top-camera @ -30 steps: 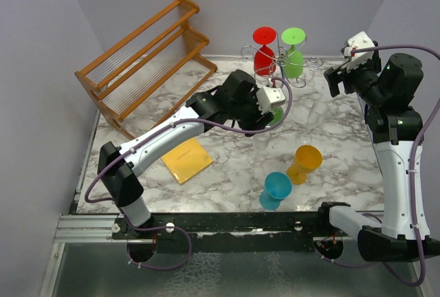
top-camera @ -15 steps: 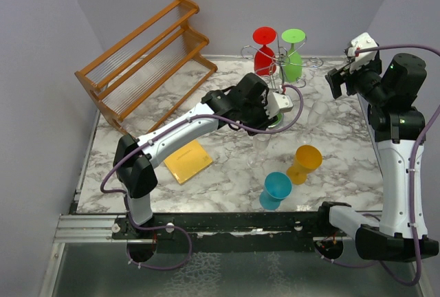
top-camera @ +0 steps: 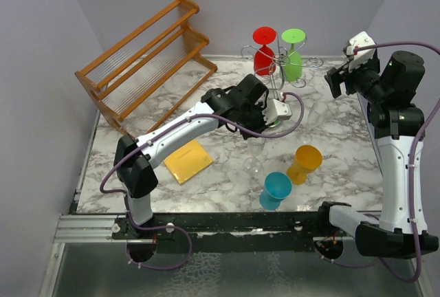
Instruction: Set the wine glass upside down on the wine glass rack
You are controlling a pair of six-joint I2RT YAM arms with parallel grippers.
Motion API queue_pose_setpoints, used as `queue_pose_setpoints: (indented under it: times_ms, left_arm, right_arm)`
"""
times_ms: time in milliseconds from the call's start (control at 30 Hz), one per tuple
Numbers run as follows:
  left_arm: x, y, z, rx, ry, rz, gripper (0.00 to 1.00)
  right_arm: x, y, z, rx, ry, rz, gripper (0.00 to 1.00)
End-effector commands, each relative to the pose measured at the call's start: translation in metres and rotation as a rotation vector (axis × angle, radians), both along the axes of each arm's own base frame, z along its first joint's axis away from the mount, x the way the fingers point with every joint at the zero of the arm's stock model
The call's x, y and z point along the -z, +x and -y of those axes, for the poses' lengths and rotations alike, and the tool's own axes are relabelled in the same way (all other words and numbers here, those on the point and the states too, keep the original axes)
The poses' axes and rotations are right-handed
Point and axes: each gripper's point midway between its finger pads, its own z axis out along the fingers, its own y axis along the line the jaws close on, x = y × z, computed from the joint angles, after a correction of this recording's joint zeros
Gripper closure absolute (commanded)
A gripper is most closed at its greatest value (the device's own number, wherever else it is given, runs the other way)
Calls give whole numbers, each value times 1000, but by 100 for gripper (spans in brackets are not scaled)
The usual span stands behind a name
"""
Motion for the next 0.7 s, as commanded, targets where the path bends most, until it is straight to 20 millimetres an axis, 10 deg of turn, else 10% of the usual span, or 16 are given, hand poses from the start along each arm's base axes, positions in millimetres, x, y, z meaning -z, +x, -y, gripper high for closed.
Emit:
queue_pose_setpoints:
  times_ms: [0,267,667]
  left_arm:
    - [-57,-23,-12,110,-110,31,100]
    - [-138,-47,-57,173,-308,51,100]
    - [-276,-20,-124,-77,-736,79,100]
  right_arm:
    - [-3,-4,-6,-46,0,-8,22]
    - [-1,-22,-38,-240,59,-50,22]
    - [-51,-50,-88,-491,327,-81,27]
